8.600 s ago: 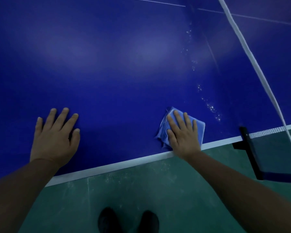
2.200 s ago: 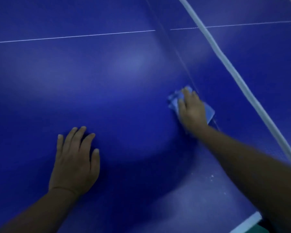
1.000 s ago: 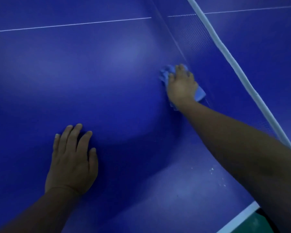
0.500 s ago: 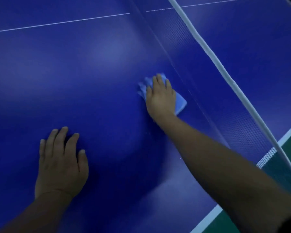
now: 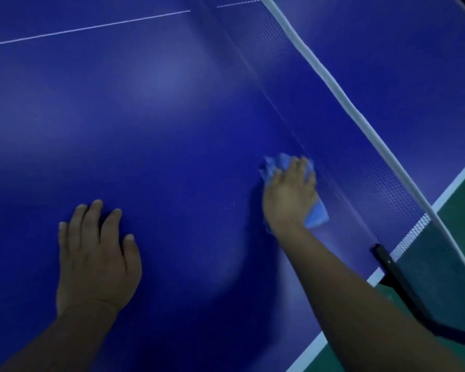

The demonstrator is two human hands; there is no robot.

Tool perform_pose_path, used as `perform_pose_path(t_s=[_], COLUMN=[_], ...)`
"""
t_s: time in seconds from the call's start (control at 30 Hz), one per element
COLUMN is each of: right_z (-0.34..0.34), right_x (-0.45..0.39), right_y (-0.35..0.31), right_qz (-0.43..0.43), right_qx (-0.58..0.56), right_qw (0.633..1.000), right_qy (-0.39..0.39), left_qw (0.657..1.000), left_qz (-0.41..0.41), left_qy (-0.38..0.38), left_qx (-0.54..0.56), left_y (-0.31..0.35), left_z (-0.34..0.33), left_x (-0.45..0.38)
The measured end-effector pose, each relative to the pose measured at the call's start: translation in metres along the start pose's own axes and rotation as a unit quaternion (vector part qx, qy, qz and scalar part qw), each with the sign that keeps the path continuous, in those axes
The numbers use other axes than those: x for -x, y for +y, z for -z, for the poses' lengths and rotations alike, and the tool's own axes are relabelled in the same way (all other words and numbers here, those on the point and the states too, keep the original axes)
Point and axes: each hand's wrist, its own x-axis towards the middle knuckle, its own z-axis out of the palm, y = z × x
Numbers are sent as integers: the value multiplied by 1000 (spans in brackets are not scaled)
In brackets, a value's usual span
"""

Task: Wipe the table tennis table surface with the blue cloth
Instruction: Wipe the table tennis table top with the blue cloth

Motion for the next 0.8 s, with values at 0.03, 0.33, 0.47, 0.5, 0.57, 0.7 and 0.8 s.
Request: perform_pose_path(t_s=[0.03, 0.33, 0.47, 0.5, 0.57, 0.7, 0.8], right_z=[-5, 16, 19, 16, 9, 11, 27], right_x=[-11, 13, 50, 48, 40, 40, 74], right_y=[-23, 58, 72, 56, 27, 60, 119], right_qz=[47, -72, -162, -131, -23, -18, -149], right_qx=[-7, -17, -20, -27, -25, -37, -46], right_qw=[999, 997, 987, 991, 999, 999, 987], right_qy=[-11, 20, 10, 8, -12, 10, 46], left_qw=[1000, 1000, 999, 999, 999, 998, 998], left_qz=[-1, -8, -27, -34, -47, -60, -66], left_qy=[0, 12, 10, 7, 0, 6, 16], left_qx=[-2, 12, 16, 17, 16, 16, 21], left_y=[0, 2, 3, 2, 2, 2, -1], left_z=[0, 1, 2, 1, 1, -2, -4], left_x=[0, 4, 4, 4, 4, 3, 3])
